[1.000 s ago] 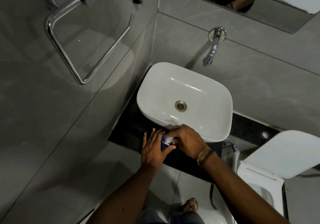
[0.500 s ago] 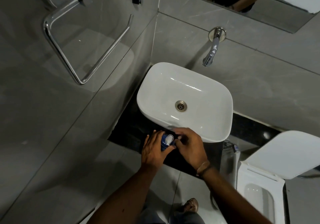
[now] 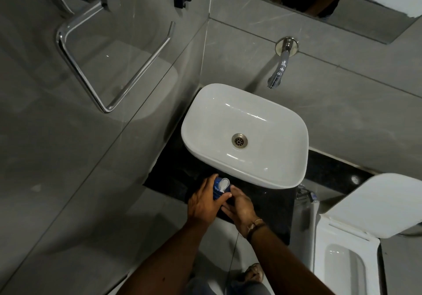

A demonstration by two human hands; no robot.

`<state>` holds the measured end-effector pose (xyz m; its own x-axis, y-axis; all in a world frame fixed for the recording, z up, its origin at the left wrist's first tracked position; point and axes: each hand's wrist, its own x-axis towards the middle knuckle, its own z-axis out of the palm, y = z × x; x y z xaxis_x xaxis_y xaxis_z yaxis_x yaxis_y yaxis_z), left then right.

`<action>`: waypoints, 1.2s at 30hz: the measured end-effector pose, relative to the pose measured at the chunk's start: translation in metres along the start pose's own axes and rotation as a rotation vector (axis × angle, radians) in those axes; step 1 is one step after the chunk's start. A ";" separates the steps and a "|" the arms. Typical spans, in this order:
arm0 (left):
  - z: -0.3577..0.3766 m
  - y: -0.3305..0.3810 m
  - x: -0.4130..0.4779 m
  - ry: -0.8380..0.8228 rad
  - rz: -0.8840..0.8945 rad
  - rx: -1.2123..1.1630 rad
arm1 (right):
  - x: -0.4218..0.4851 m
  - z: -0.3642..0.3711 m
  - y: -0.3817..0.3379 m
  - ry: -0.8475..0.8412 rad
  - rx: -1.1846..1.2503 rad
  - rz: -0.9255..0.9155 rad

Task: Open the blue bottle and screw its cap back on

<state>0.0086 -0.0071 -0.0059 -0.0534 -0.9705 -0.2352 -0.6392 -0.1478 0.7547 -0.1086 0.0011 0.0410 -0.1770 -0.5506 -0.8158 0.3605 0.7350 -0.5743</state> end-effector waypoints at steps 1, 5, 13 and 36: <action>0.000 0.000 0.000 0.001 -0.001 -0.001 | 0.000 -0.001 0.000 0.002 -0.002 -0.006; -0.001 0.002 0.000 0.009 0.003 0.024 | 0.004 0.000 0.001 0.013 -0.013 -0.014; -0.045 -0.011 0.013 0.084 -0.009 0.026 | 0.014 0.046 -0.011 -0.077 -0.066 -0.020; -0.108 -0.082 0.036 0.264 -0.093 -0.087 | 0.025 0.165 -0.006 -0.143 -0.125 0.011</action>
<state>0.1418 -0.0507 -0.0100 0.2115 -0.9663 -0.1471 -0.5629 -0.2434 0.7899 0.0358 -0.0826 0.0352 -0.0387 -0.5859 -0.8095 0.2434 0.7801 -0.5763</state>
